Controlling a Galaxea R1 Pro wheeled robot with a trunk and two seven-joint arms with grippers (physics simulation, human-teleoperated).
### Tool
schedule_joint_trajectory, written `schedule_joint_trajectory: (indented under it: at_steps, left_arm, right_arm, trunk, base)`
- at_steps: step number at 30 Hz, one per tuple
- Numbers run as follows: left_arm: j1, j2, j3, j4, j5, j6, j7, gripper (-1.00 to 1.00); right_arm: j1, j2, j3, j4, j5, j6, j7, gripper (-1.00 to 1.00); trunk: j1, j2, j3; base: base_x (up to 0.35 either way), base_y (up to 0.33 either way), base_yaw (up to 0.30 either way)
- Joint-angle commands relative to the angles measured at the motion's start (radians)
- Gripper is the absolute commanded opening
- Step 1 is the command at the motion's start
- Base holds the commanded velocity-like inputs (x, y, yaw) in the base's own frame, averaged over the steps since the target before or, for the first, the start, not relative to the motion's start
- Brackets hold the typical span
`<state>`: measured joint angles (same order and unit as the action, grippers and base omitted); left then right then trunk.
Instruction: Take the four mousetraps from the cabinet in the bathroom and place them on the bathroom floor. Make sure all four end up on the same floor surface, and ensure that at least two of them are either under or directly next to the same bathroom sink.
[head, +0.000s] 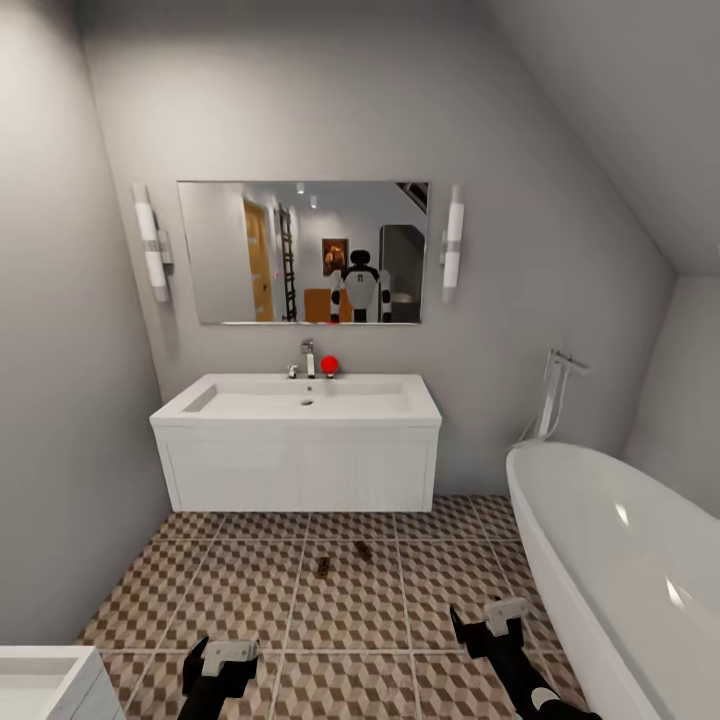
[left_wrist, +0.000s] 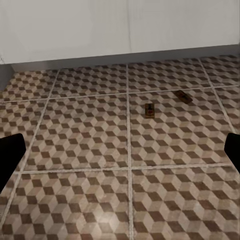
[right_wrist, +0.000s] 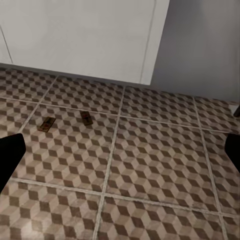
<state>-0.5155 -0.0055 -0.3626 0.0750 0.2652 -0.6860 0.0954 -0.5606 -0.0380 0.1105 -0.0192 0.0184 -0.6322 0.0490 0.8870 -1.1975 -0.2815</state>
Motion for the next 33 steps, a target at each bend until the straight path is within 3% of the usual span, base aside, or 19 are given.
schedule_joint_trajectory:
  at_steps: [1, 33]
  left_arm:
    - [-0.001, -0.001, -0.009, 0.003, 0.002, -0.005, 0.005, 1.0]
    - [-0.001, -0.001, -0.009, 0.003, 0.002, -0.003, 0.005, 1.0]
  right_arm:
    - [-0.001, 0.0, 0.003, 0.001, 0.002, -0.003, 0.0, 1.0]
    - [-0.001, 0.007, 0.003, 0.001, 0.002, -0.003, 0.0, 1.0]
  trunk:
    - [-0.004, 0.006, 0.004]
    - [-0.127, 0.23, 0.156]
  base:
    - [0.0, 0.0, 0.0]
    - [0.0, 0.0, 0.0]
